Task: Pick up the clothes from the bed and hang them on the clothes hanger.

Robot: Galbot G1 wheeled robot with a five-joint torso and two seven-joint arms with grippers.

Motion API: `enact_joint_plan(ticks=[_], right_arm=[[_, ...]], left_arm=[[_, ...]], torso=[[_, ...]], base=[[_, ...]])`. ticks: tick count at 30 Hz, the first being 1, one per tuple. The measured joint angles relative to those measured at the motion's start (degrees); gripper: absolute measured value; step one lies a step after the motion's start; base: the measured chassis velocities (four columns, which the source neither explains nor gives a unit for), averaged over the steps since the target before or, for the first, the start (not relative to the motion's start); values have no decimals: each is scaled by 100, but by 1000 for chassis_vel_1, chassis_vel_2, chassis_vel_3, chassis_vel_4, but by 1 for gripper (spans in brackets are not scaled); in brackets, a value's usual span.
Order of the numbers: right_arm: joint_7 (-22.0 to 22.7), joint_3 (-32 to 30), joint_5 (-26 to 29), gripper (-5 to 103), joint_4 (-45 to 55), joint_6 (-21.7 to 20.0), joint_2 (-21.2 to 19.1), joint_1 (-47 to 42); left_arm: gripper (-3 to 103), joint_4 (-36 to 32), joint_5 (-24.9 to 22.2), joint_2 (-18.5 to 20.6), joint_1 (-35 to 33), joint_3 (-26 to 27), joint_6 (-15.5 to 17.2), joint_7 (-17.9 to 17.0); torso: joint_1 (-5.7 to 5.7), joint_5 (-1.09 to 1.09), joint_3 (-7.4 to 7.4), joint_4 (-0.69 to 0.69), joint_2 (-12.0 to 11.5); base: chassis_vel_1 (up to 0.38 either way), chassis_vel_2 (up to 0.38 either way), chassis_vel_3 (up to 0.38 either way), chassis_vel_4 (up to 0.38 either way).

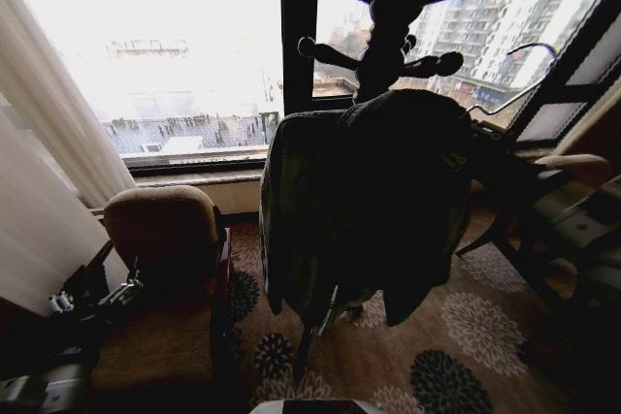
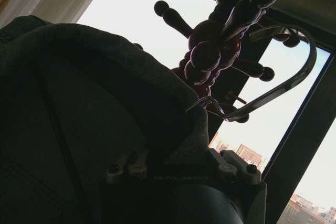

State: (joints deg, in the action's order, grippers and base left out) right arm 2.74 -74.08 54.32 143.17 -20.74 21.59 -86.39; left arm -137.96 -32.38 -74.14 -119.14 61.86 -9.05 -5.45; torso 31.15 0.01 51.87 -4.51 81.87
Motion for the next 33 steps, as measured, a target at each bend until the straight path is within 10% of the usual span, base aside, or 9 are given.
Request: enact_joint_plan(ticks=[21, 33], right_arm=[[114, -468, 1538, 32, 8, -163, -221, 169], [87, 259, 1463, 32, -447, -137, -710, 553]], left_arm=[[100, 0, 0, 0, 0, 0, 0, 0], [100, 0, 0, 0, 0, 0, 0, 0]], torso=[[0, -1, 0, 0, 0], [0, -1, 0, 1, 0]], base=[[0, 0, 0, 0], [0, 0, 0, 0]])
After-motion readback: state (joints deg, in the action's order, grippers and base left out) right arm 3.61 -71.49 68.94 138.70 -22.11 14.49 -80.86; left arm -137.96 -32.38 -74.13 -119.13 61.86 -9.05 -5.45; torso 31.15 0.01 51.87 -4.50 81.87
